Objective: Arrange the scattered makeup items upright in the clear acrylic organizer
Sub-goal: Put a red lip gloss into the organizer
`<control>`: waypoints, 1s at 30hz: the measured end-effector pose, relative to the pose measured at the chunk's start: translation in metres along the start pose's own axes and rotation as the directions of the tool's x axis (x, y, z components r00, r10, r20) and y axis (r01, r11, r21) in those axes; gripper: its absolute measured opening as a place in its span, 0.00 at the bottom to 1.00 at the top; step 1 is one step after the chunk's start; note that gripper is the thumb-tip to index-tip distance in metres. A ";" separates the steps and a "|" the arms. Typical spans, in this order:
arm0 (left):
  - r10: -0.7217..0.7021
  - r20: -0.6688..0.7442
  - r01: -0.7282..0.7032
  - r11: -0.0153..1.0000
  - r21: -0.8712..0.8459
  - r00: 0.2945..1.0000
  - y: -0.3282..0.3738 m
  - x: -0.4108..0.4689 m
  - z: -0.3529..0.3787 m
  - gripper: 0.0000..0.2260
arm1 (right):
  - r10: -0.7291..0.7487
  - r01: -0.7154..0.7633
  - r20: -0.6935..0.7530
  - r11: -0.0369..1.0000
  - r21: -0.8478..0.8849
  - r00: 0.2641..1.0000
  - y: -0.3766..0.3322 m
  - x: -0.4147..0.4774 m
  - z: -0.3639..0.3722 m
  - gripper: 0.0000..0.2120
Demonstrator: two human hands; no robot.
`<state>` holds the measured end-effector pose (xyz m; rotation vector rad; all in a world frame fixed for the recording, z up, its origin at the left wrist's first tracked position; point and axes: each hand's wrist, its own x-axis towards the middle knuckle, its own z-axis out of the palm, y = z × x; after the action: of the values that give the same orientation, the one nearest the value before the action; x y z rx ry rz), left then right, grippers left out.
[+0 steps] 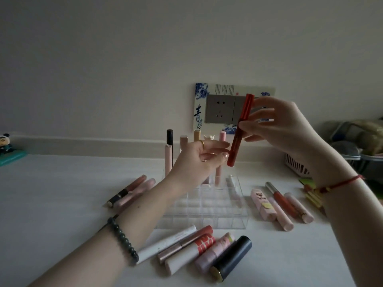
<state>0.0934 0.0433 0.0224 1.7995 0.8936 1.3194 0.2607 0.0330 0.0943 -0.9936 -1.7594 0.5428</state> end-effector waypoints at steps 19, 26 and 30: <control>-0.053 0.006 0.053 0.996 0.067 0.999 -0.025 0.002 -0.012 0.08 | 0.115 -0.125 -0.054 0.967 -0.221 0.992 0.062 0.006 0.029 0.12; -0.054 0.023 0.052 0.996 0.068 0.998 -0.025 0.002 -0.013 0.08 | 0.141 -0.143 -0.022 0.961 -0.236 0.990 0.066 0.006 0.032 0.12; -0.055 0.022 0.053 0.996 0.074 0.998 -0.025 0.002 -0.013 0.08 | 0.161 -0.155 0.001 0.956 -0.251 0.987 0.067 0.006 0.032 0.11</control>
<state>0.0788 0.0598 0.0044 1.8305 0.9826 1.2438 0.2555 0.0779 0.0353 -1.3176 -1.8078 0.4388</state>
